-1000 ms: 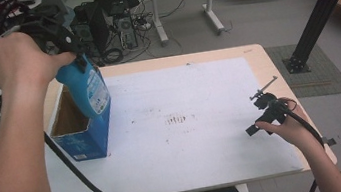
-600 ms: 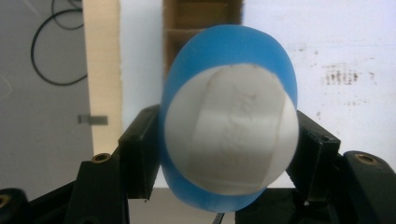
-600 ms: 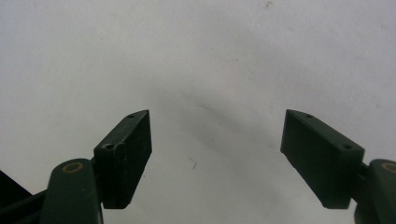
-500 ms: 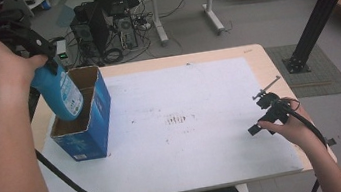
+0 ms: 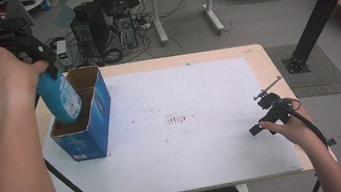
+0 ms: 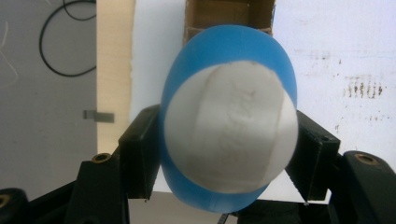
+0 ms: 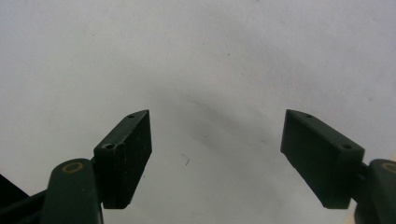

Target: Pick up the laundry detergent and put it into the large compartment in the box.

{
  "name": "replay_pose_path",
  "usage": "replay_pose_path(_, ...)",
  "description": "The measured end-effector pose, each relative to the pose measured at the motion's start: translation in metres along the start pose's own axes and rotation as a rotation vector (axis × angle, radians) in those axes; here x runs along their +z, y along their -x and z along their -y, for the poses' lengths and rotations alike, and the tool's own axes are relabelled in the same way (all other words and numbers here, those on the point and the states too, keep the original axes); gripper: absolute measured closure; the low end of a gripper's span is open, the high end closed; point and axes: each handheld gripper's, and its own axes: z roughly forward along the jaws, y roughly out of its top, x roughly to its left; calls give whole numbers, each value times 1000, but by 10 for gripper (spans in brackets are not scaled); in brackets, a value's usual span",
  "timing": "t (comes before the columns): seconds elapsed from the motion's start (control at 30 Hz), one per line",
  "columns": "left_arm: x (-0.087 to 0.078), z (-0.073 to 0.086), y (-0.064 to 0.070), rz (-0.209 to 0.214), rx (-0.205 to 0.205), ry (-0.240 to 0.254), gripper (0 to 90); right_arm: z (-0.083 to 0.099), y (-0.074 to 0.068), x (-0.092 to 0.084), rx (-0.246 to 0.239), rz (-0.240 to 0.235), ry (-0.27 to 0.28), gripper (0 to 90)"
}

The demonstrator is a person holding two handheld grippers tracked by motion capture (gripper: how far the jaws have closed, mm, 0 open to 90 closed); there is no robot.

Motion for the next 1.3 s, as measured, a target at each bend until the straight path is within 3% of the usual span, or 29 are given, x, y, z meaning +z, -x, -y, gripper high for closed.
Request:
replay_pose_path(0.77,82,-4,0,6,-5,-88,375,4,5,4,8,0,-5,247)
replay_pose_path(1.3,124,-2,3,-1,12,-138,376,6,8,7,18,-2,-13,247)
